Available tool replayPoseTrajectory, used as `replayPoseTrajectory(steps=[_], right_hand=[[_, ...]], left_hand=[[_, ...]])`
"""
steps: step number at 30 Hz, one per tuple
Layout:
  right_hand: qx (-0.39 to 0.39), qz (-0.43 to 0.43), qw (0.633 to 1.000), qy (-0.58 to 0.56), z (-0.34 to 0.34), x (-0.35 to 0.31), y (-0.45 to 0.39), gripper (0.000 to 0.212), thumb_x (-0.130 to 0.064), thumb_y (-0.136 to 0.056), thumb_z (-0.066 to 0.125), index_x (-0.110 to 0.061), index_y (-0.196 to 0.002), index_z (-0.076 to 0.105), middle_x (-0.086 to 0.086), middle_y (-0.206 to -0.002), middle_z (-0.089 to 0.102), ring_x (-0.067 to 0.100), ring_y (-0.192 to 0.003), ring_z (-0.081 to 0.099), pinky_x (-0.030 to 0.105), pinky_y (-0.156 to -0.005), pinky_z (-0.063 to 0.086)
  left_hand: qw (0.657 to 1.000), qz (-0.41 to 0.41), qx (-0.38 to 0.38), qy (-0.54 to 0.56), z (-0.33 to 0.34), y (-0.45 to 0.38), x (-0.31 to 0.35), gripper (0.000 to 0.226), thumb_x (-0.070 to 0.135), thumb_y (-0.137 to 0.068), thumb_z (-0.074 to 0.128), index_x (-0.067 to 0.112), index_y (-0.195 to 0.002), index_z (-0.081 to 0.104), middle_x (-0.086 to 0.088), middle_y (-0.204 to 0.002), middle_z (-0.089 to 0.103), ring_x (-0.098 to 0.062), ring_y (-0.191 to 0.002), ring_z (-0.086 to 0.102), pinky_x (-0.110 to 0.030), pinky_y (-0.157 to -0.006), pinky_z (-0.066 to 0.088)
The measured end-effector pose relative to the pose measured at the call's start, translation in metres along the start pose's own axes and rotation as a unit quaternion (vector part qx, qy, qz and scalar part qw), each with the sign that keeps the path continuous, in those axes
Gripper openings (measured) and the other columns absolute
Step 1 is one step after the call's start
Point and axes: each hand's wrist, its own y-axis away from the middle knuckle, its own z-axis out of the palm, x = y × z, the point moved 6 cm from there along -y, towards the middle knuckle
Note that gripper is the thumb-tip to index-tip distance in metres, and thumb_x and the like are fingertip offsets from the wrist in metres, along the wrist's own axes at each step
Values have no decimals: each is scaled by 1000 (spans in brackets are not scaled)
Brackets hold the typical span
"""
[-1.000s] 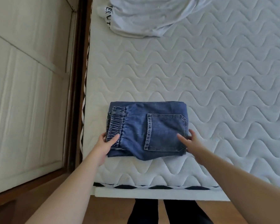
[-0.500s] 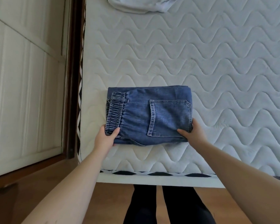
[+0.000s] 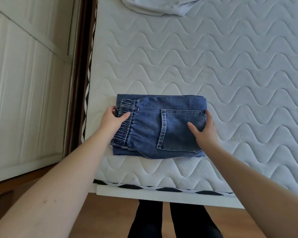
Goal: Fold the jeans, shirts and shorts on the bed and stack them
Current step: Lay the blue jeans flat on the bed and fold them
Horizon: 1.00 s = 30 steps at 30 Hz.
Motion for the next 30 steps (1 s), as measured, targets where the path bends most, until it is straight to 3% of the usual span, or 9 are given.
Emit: replayPoseTrajectory(steps=[7,11,14,17,20,23,26,30], right_hand=[[-13,-17,999,38,0,-19,-26,83,-45,-88,66,-42,-151,12,-1,-154,23,24,-138,35,45,-107,37],[-18,-37,998,50,2,-27,-31,80,-34,-91,65,-38,-152,14,2,-155,21,24,-139,31,44,-115,31],[-5,-49,997,56,0,-31,-33,83,-27,-93,65,-35,-154,10,4,-159,12,26,-144,24,43,-118,25],[-10,-42,993,107,-1,-34,-34,86,-31,-94,62,-33,-155,2,2,-163,-2,28,-148,14,46,-118,20],[19,-104,964,244,4,-44,-24,78,-33,-98,51,-28,-156,-1,2,-164,-7,28,-150,6,47,-121,8],[36,-213,929,300,22,-59,-3,73,-33,-97,48,-22,-157,8,4,-164,4,24,-151,6,47,-122,6],[-14,-297,890,345,54,-58,18,70,-41,-97,45,-20,-157,15,2,-164,12,22,-151,11,48,-121,11],[-75,-303,846,433,76,-27,23,66,-53,-100,23,-22,-157,9,0,-165,8,20,-151,7,46,-121,3]], left_hand=[[988,34,-35,-147,-6,-15,19,81,51,-70,82,10,-130,45,-8,-125,61,-28,-110,59,-33,-84,44],[993,47,-71,-78,-7,-12,23,50,52,-75,76,26,-113,55,1,-114,67,-17,-95,62,-33,-82,49],[997,26,-72,24,-18,-16,20,46,49,-80,74,25,-116,58,1,-113,68,-19,-99,65,-42,-92,52],[999,24,-25,-2,-19,-14,13,42,44,-89,65,18,-122,60,-2,-115,67,-19,-100,64,-40,-90,52],[992,68,81,-73,-13,-3,18,43,36,-95,58,13,-131,53,-9,-123,57,-26,-110,58,-37,-93,48],[923,227,196,-240,2,23,43,57,30,-95,56,16,-146,34,-14,-147,37,-30,-137,37,-44,-108,36],[833,384,130,-376,45,42,51,66,35,-97,49,18,-155,22,-10,-161,18,-28,-149,18,-49,-117,23],[762,416,89,-489,75,50,19,62,42,-103,35,21,-157,12,-6,-164,9,-24,-150,14,-49,-119,19]])
